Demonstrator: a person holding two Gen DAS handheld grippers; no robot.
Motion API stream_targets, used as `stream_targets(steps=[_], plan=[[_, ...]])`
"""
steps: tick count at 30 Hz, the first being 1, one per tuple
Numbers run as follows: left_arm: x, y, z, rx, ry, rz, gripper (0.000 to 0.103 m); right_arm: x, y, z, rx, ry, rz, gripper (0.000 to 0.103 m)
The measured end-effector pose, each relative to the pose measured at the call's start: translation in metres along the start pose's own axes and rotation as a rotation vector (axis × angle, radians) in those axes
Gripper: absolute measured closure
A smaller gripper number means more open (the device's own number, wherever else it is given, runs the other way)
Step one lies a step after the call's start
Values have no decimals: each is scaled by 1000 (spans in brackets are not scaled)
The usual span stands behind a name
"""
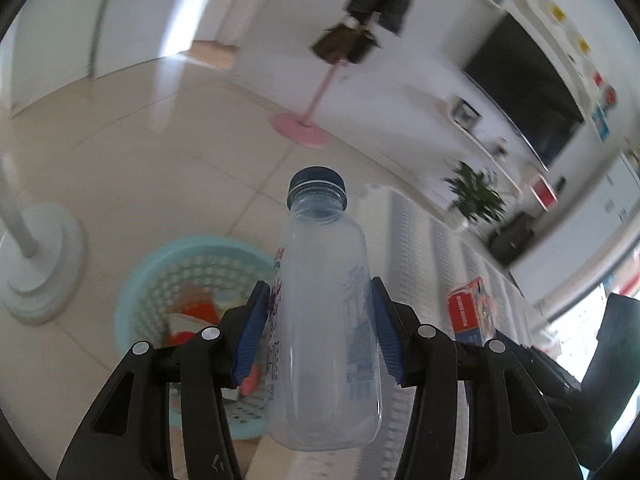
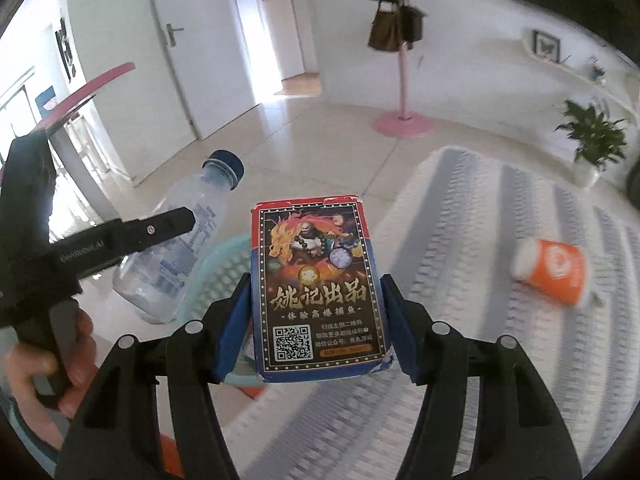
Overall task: Collect trash
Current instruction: 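Carry the bottle and card box over the teal basket and open both grippers, then return to the rug and grasp the orange paper cup with the left gripper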
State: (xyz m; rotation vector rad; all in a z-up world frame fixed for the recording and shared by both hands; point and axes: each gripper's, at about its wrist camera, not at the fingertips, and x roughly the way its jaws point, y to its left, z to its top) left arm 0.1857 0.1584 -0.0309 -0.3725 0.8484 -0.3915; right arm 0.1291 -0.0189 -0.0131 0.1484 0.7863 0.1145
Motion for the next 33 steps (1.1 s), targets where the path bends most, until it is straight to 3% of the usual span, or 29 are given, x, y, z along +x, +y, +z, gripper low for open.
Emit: stream_targets(steps=[9, 14, 16, 18, 23, 28, 33], plan=[[33, 53, -6, -91, 38, 61, 54, 73, 30, -1, -1, 94, 36, 44], [39, 62, -3, -99, 39, 121, 55, 96, 36, -8, 6, 128, 42, 44], [38, 62, -3, -89, 34, 136, 53, 104, 35, -9, 25, 139, 48, 43], [33, 63, -2, -97, 21, 125, 43, 109, 34, -9, 37, 149, 55, 42], [25, 54, -1, -49, -31, 189, 43, 113, 28, -12, 52, 155, 45, 42], [23, 37, -4, -2, -37, 161, 45, 100, 14, -19, 69, 149, 32, 43], [23, -5, -5, 74, -46, 62, 45, 60, -9, -20, 74, 89, -16, 44]])
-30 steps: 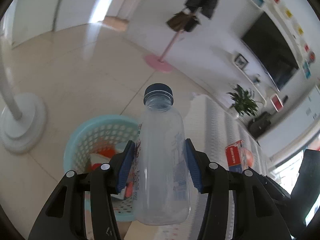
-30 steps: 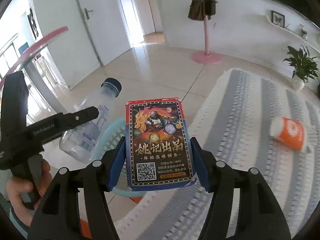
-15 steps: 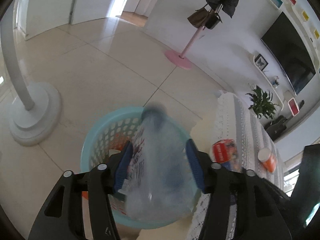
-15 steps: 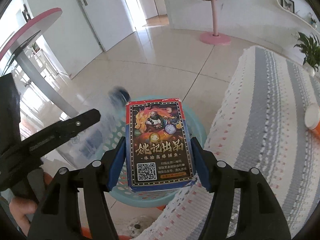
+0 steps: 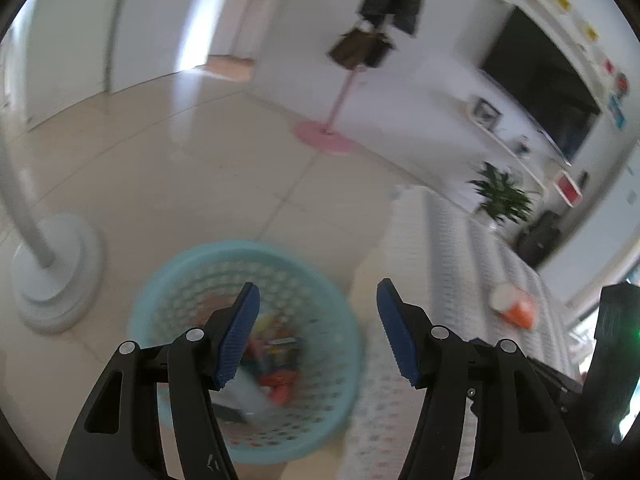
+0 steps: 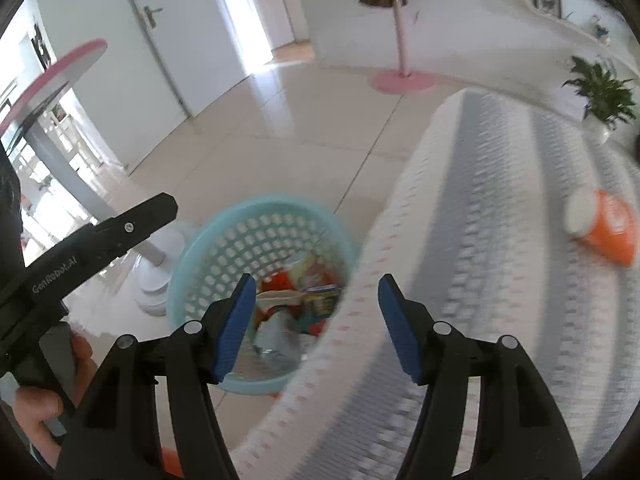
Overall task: Collect trash
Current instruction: 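Return to the rug and grasp the orange paper cup with the left gripper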
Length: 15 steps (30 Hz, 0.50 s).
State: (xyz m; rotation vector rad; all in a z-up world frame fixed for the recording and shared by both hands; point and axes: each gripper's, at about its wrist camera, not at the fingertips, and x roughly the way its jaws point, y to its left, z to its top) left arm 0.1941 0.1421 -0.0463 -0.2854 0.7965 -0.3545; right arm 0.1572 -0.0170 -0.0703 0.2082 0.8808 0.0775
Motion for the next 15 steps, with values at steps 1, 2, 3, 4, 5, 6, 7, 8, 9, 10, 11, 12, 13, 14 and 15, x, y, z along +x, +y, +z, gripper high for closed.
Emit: stream_targets(steps=[1, 2, 3, 4, 5, 6, 7, 8, 9, 10, 11, 12, 13, 14, 15], plan=[[-1, -11, 1, 17, 0, -22, 45, -8, -5, 2, -1, -14, -11, 44], [-1, -24, 2, 36, 2, -48, 45, -20, -14, 3, -3, -37, -31, 44], [-1, -37, 2, 57, 5, -74, 45, -33, -24, 5, -3, -61, -54, 44], [-1, -55, 4, 82, 9, -113, 45, -41, -32, 7, -2, -77, -69, 44], [0, -66, 4, 97, 12, -138, 45, -57, -47, 9, 1, -107, -97, 44], [2, -81, 4, 116, 18, -167, 45, -67, -57, 9, 6, -125, -117, 44], [6, -100, 6, 139, 29, -203, 45, -79, -72, 10, 16, -144, -143, 44], [9, -113, 6, 151, 38, -223, 45, -87, -84, 10, 25, -157, -164, 44], [15, -128, 5, 164, 51, -250, 45, -96, -99, 9, 34, -173, -191, 44], [21, -142, 5, 176, 65, -277, 45, -105, -115, 8, 41, -187, -228, 44], [31, -159, 4, 189, 84, -306, 45, -110, -129, 6, 48, -195, -259, 44], [40, -172, 0, 202, 100, -319, 45, -115, -143, 5, 58, -200, -287, 44], [49, -185, -2, 217, 117, -331, 45, -120, -166, 3, 83, -203, -320, 44], [62, -199, -5, 231, 138, -343, 45, -122, -180, 2, 100, -203, -336, 44], [74, -210, -9, 242, 153, -347, 45, -125, -201, 0, 124, -203, -360, 44]])
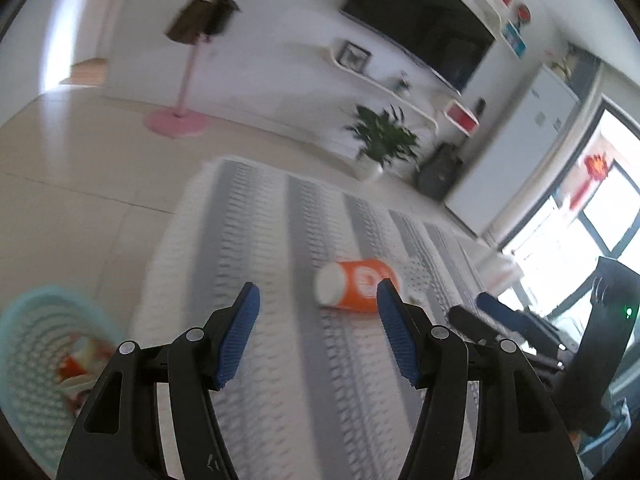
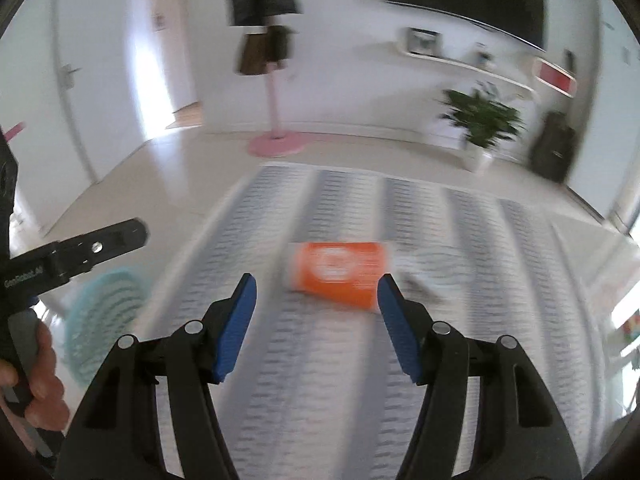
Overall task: Collect trash
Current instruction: 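Return to the rug and grasp the orange paper cup with the left gripper, then grasp the white polka-dot napkin with the right gripper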
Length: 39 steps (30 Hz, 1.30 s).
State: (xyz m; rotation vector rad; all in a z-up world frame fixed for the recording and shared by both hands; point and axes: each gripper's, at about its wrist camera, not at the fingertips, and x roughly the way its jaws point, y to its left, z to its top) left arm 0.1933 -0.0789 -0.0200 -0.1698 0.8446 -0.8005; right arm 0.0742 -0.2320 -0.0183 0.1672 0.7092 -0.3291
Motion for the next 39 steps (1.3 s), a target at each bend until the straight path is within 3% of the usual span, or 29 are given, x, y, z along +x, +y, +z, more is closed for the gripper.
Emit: stream_targets(steps=[6, 10, 16, 25, 26, 28, 32, 35, 39], plan=[[86, -23, 3, 38, 95, -8, 45, 41, -84, -3, 73, 32, -108, 44], [128, -34, 7, 83, 123, 22, 45, 81, -120, -5, 111, 84, -104, 44], [160, -38, 26, 123, 142, 23, 42, 125, -146, -1, 160, 132, -75, 43], [196, -52, 18, 257, 274, -51, 42, 180, -150, 4, 122, 211, -55, 44], [193, -53, 14, 272, 291, -71, 42, 183, -151, 4, 120, 213, -52, 46], [186, -53, 6, 277, 338, -116, 42, 182, -151, 3, 111, 207, -34, 67], [174, -61, -13, 312, 400, -183, 42, 175, -151, -2, 110, 191, -15, 84], [178, -72, -20, 351, 415, -159, 35, 165, -152, -7, 121, 175, -17, 94], [199, -89, -24, 421, 460, -101, 31, 152, -156, -13, 143, 158, -16, 99]])
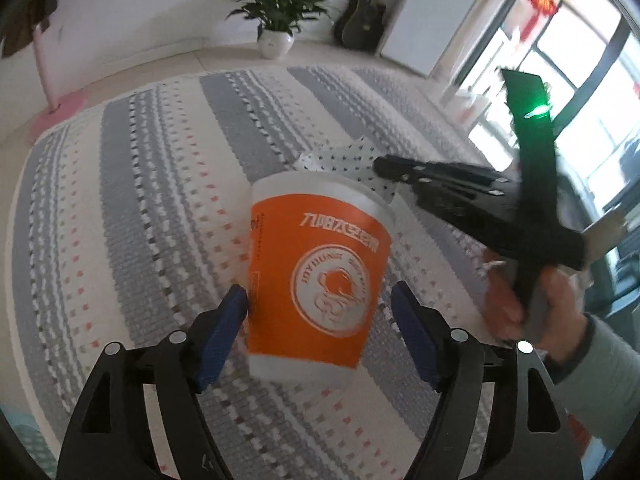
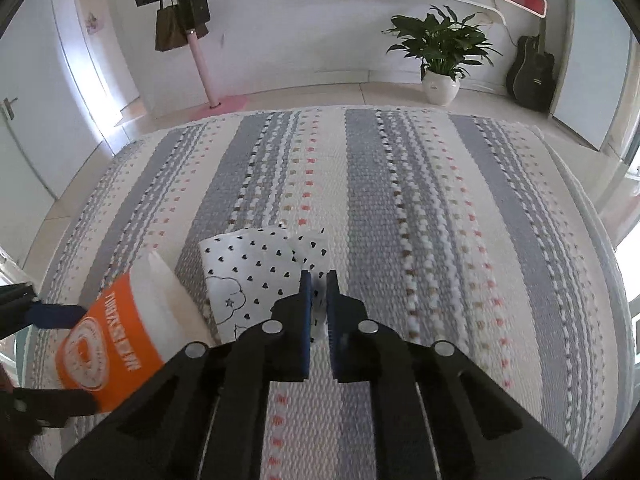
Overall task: Collect trash
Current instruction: 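Grasp the white polka-dot napkin with the right gripper, then carry the paper cup and napkin over the teal basket and open both grippers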
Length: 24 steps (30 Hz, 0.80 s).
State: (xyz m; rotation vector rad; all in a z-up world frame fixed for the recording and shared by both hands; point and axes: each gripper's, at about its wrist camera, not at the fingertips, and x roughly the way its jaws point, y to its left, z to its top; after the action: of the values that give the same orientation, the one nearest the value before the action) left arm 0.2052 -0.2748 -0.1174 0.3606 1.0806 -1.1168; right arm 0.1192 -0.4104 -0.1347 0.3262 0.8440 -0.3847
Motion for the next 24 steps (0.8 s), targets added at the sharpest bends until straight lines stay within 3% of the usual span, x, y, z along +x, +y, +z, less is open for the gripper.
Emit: stream_targets(steps=[2, 5, 10, 14, 24], plan=[[12, -5, 4, 26, 28, 53, 31, -5, -1, -4, -2, -6, -1, 100], [26, -7, 6, 15, 60, 53, 31, -16, -3, -7, 2, -16, 6, 101], [20, -10, 2, 1, 41, 85, 35, -43, -1, -9, -10, -61, 8, 102], [-7, -4, -9, -88, -26, 106, 36, -62, 5, -9, -26, -83, 19, 102], [-110, 6, -65, -200, -204, 89, 36, -131, 40, -18, -90, -147, 80, 103]])
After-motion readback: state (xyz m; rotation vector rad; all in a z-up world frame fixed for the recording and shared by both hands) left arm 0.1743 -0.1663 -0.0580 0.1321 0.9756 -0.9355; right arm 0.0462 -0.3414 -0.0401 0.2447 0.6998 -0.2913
